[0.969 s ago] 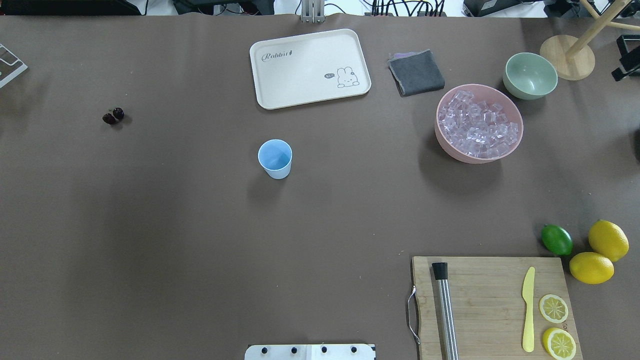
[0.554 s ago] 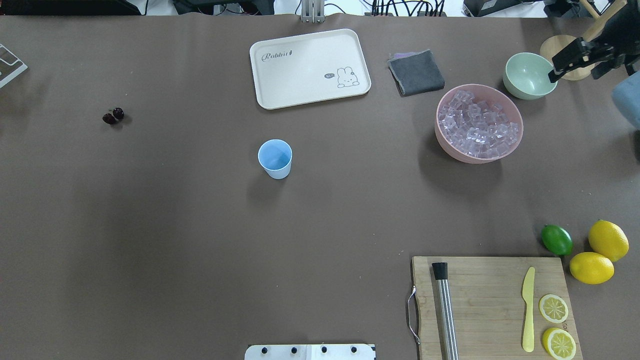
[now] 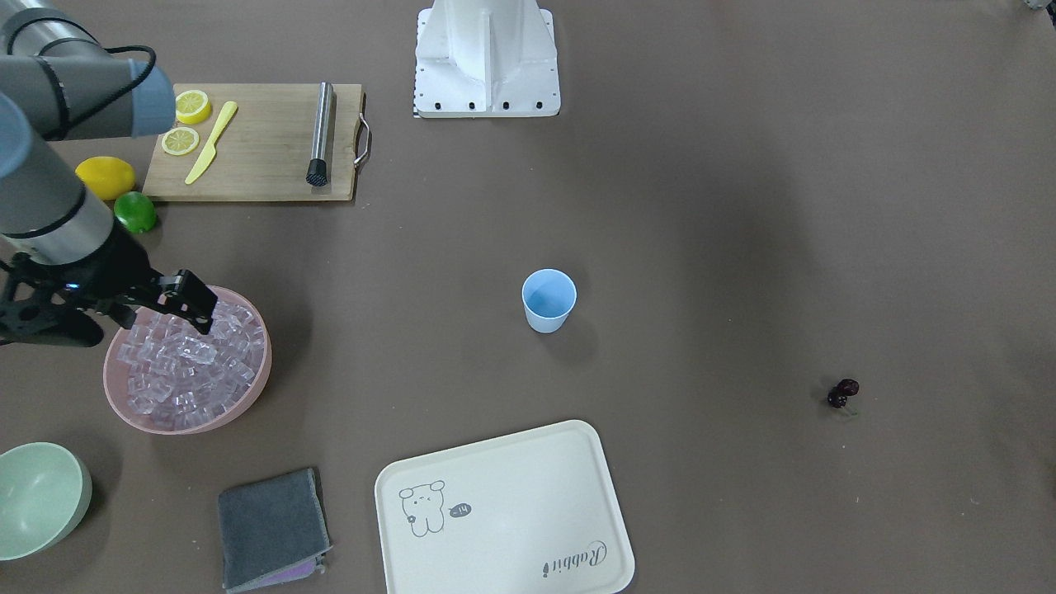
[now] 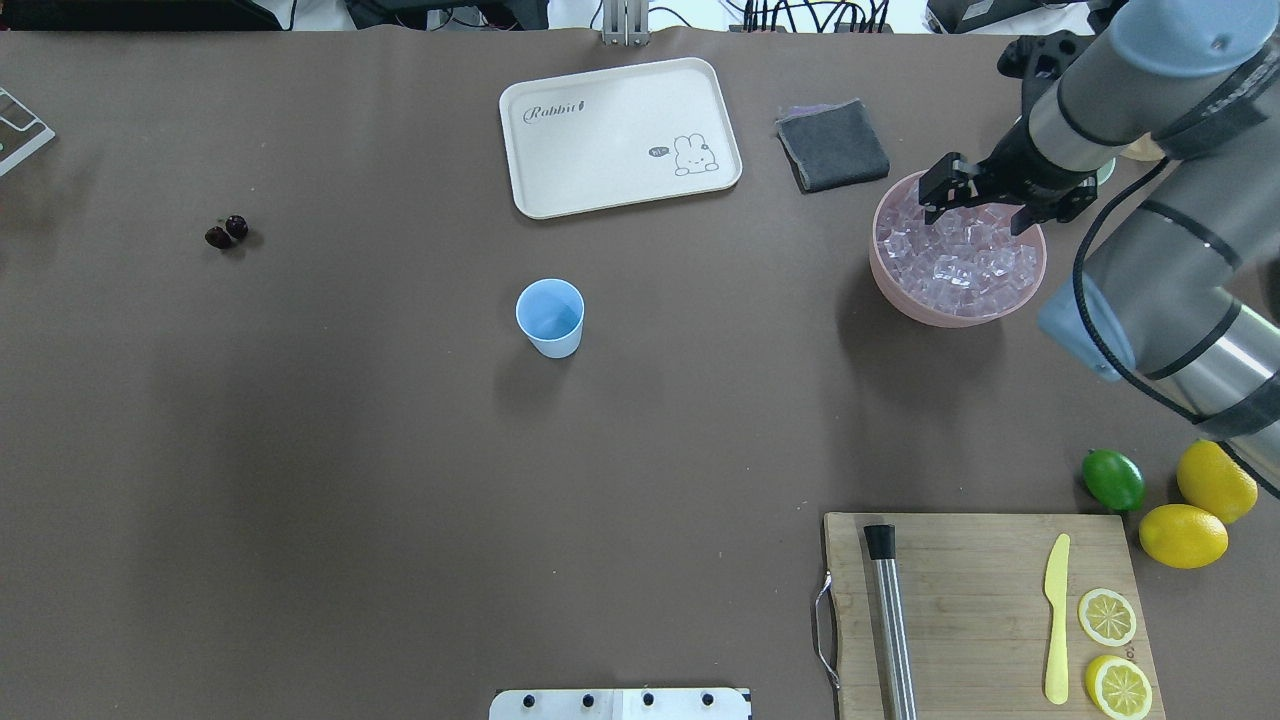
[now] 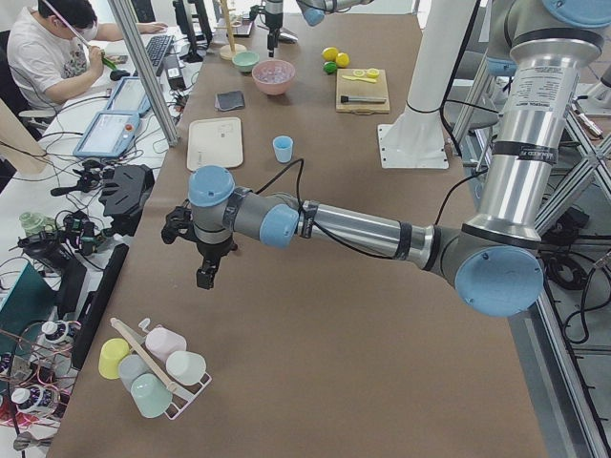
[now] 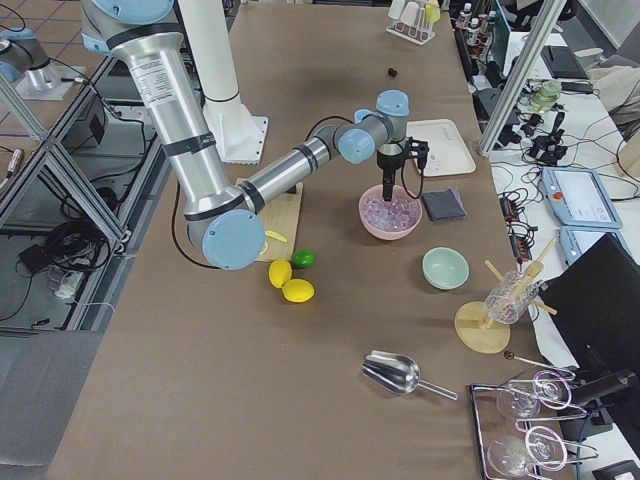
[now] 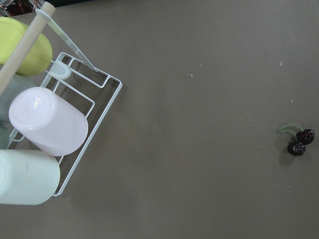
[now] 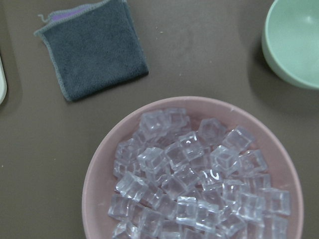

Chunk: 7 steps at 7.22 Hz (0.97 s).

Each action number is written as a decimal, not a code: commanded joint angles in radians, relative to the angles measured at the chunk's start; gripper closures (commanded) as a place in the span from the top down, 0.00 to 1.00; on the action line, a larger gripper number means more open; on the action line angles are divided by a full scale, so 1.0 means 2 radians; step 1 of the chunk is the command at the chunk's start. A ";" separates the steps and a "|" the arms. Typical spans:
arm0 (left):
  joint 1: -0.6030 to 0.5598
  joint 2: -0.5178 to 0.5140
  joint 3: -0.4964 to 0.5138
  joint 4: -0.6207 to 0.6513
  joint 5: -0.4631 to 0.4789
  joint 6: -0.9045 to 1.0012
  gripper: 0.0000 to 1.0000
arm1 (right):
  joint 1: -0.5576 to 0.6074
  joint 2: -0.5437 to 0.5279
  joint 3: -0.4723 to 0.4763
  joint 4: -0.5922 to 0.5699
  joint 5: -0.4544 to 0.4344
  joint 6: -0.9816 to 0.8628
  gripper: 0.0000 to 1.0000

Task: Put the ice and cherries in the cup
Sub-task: 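Move the right gripper over the pink bowl of ice cubes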

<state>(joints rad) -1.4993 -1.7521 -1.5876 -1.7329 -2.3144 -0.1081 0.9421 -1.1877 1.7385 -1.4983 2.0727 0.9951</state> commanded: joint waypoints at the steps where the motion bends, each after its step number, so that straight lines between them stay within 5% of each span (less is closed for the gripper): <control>1: 0.000 0.000 -0.001 -0.006 0.001 0.000 0.97 | -0.020 -0.014 -0.009 0.004 -0.028 0.026 0.99; 7: 0.001 0.002 0.004 -0.017 0.001 -0.001 0.97 | -0.028 -0.007 -0.043 0.022 -0.058 0.036 0.97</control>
<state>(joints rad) -1.4983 -1.7488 -1.5871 -1.7588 -2.3133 -0.1086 0.8878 -1.2109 1.6881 -1.4761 1.9720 1.0708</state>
